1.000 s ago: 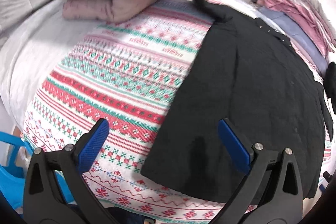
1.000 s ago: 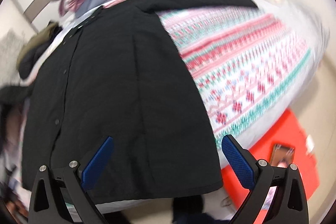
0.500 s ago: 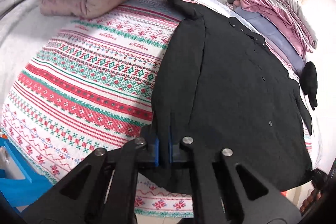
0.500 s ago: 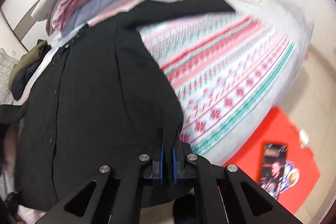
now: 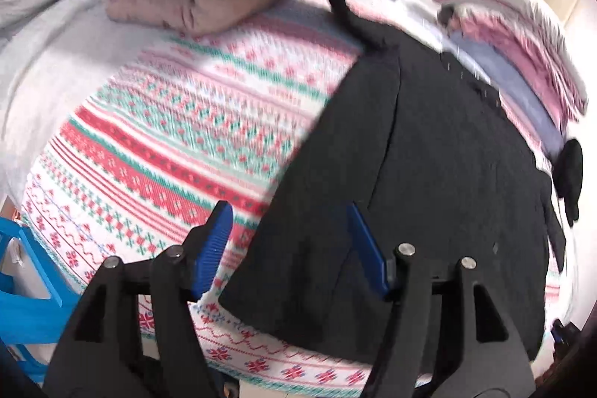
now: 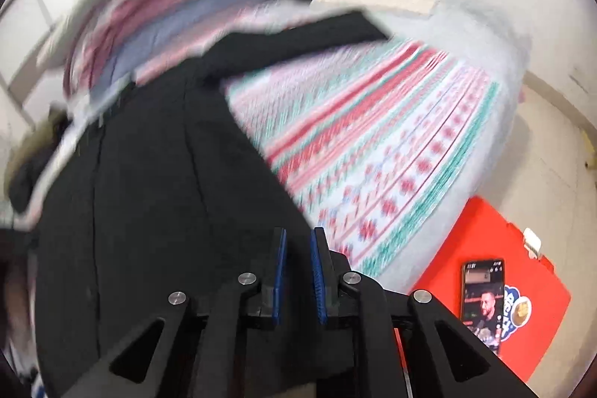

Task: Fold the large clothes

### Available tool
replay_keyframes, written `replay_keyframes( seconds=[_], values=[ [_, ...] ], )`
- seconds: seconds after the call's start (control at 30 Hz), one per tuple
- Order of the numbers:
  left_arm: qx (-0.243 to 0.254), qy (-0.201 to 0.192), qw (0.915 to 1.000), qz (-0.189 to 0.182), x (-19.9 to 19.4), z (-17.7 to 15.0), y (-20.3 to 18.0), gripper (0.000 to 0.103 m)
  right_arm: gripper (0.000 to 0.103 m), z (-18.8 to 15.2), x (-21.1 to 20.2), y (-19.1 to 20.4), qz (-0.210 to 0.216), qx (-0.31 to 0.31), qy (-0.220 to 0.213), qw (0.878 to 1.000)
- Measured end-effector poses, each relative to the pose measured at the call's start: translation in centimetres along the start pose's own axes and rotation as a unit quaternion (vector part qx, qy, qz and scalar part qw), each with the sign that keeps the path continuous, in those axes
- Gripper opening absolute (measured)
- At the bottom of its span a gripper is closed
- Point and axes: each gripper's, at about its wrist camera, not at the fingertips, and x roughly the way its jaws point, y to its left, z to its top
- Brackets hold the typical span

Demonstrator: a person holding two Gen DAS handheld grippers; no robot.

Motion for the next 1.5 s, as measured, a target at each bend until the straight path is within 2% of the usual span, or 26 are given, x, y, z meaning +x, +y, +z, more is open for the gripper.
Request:
replay_keyframes(
  seconds=[0.07, 0.13, 0.23, 0.33, 0.43, 0.5, 0.6, 0.67, 0.73, 0.83, 0.87, 0.9, 0.97, 1.03, 1.17, 1.27, 1.4, 1.5],
  values=[
    [-0.001, -0.015, 0.9999, -0.003, -0.5, 0.3, -1.1, 0.069, 0.015, 0.2, -0.8, 1.0, 0.008, 0.011, -0.029, 0.999],
    [0.004, -0.018, 0.9998, -0.011, -0.5, 0.3, -2.5, 0.071, 0.016, 0.1, -0.7, 3.0, 0.038, -0.001, -0.033, 0.999],
    [0.029, -0.016, 0.9993, -0.014, 0.4, -0.1, -5.4, 0.072, 0.016, -0.7, 0.9, 7.5, 0.087, -0.052, 0.010, 0.995],
    [0.066, -0.005, 0.9977, -0.016, 1.6, -0.7, -7.8, 0.073, 0.016, -2.2, 2.5, 11.7, 0.130, -0.099, 0.056, 0.985],
    [0.089, -0.007, 0.9960, -0.008, 2.2, -0.3, -9.0, 0.073, 0.016, -3.3, 3.4, 15.4, 0.133, -0.156, 0.070, 0.976],
    [0.083, -0.018, 0.9964, -0.002, 2.2, 0.3, -8.9, 0.073, 0.016, -3.7, 3.7, 17.2, 0.131, -0.194, 0.064, 0.970],
    [0.066, -0.032, 0.9973, 0.004, 2.1, 1.7, -8.3, 0.074, 0.016, -3.7, 4.5, 18.8, 0.136, -0.215, 0.064, 0.965],
    [0.048, -0.044, 0.9978, 0.007, 1.9, 3.7, -7.7, 0.074, 0.016, -3.5, 5.3, 19.7, 0.144, -0.216, 0.073, 0.963],
    [0.041, -0.058, 0.9974, 0.009, 1.5, 5.5, -7.4, 0.074, 0.021, -3.4, 6.5, 20.6, 0.146, -0.215, 0.081, 0.962],
    [0.038, -0.087, 0.9952, 0.024, 0.1, 10.2, -7.2, 0.079, 0.052, -3.3, 8.3, 22.0, 0.144, -0.212, 0.085, 0.963],
    [0.035, -0.100, 0.9940, 0.029, -0.3, 11.8, -7.0, 0.086, 0.068, -3.4, 8.7, 22.3, 0.144, -0.213, 0.085, 0.963],
    [0.034, -0.115, 0.9920, 0.039, -0.7, 13.4, -7.1, 0.090, 0.073, -3.4, 9.1, 22.8, 0.146, -0.213, 0.082, 0.963],
    [0.038, -0.123, 0.9899, 0.059, -0.6, 16.5, -7.1, 0.091, 0.073, -3.7, 9.3, 23.3, 0.149, -0.217, 0.074, 0.962],
    [0.037, -0.111, 0.9910, 0.065, 0.1, 19.1, -6.9, 0.091, 0.073, -3.8, 9.6, 24.0, 0.149, -0.227, 0.073, 0.960],
    [0.005, -0.094, 0.9919, 0.084, 3.3, 24.2, -6.0, 0.091, 0.073, -3.9, 9.9, 24.2, 0.154, -0.230, 0.069, 0.958],
    [-0.034, -0.077, 0.9932, 0.080, 6.2, 27.3, -5.0, 0.091, 0.073, -3.9, 10.1, 24.1, 0.156, -0.234, 0.076, 0.957],
    [-0.096, -0.085, 0.9881, 0.085, 8.9, 29.3, -3.8, 0.091, 0.074, -3.5, 10.4, 23.9, 0.171, -0.218, 0.085, 0.957],
    [-0.106, -0.100, 0.9830, 0.112, 9.9, 29.9, -4.2, 0.091, 0.074, -3.7, 10.6, 24.1, 0.174, -0.222, 0.093, 0.955]
  ],
)
